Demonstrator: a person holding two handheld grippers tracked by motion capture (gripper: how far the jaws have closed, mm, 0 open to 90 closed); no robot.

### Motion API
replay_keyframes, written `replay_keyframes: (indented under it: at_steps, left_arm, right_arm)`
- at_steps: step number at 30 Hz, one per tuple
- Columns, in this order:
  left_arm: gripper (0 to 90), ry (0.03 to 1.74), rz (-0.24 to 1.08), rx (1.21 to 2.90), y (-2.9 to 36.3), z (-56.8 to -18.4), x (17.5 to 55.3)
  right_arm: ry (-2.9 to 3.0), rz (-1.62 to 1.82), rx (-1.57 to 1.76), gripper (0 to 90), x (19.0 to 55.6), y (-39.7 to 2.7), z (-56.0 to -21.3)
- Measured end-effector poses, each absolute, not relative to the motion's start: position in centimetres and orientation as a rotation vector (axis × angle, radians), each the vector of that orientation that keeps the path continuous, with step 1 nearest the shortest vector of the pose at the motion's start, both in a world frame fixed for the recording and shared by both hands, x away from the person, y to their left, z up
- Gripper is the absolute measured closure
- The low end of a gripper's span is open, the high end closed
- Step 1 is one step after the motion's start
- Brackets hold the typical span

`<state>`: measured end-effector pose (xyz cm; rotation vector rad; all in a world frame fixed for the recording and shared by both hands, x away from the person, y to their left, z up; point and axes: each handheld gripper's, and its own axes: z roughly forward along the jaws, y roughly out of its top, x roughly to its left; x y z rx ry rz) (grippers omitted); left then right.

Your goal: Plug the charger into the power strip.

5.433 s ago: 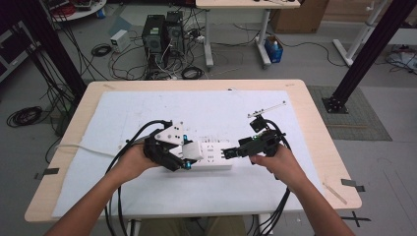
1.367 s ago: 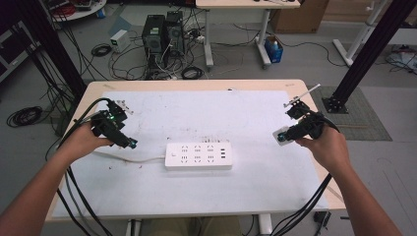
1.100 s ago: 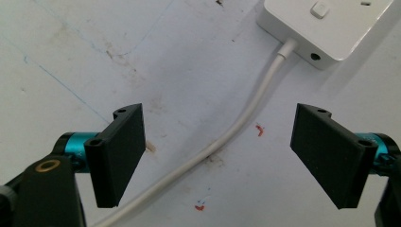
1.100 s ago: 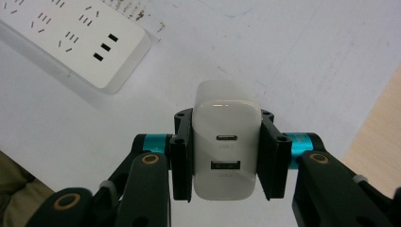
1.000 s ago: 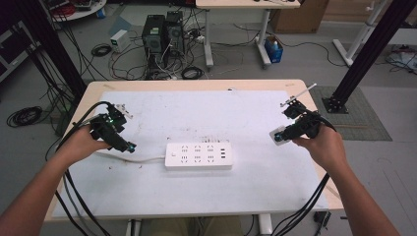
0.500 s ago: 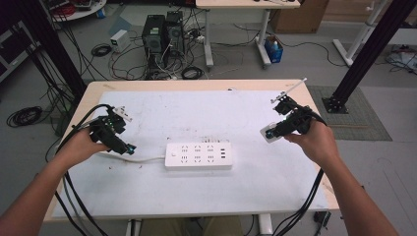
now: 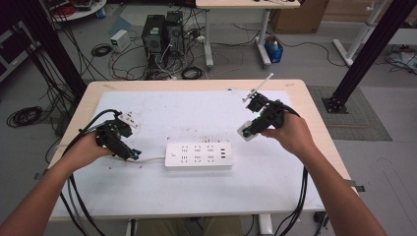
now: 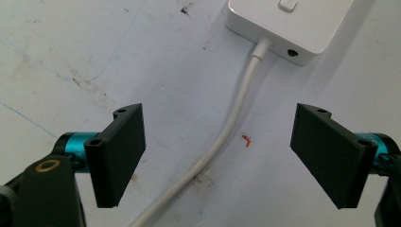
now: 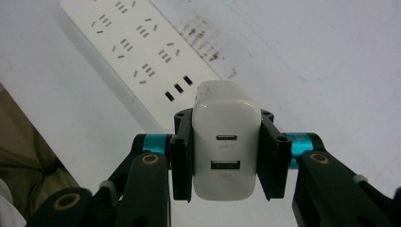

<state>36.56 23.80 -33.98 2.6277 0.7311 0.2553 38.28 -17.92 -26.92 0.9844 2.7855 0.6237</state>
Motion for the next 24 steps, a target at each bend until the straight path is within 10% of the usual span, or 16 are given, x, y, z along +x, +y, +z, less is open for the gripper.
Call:
replay_keyframes:
  at_steps: [24]
  left_arm:
    - [19.0, 0.721, 0.267, 2.639, 24.2, -35.1, 36.3]
  right_arm:
    - [2.971, 0.434, 0.371, 62.6, 40.4, -8.9, -29.8]
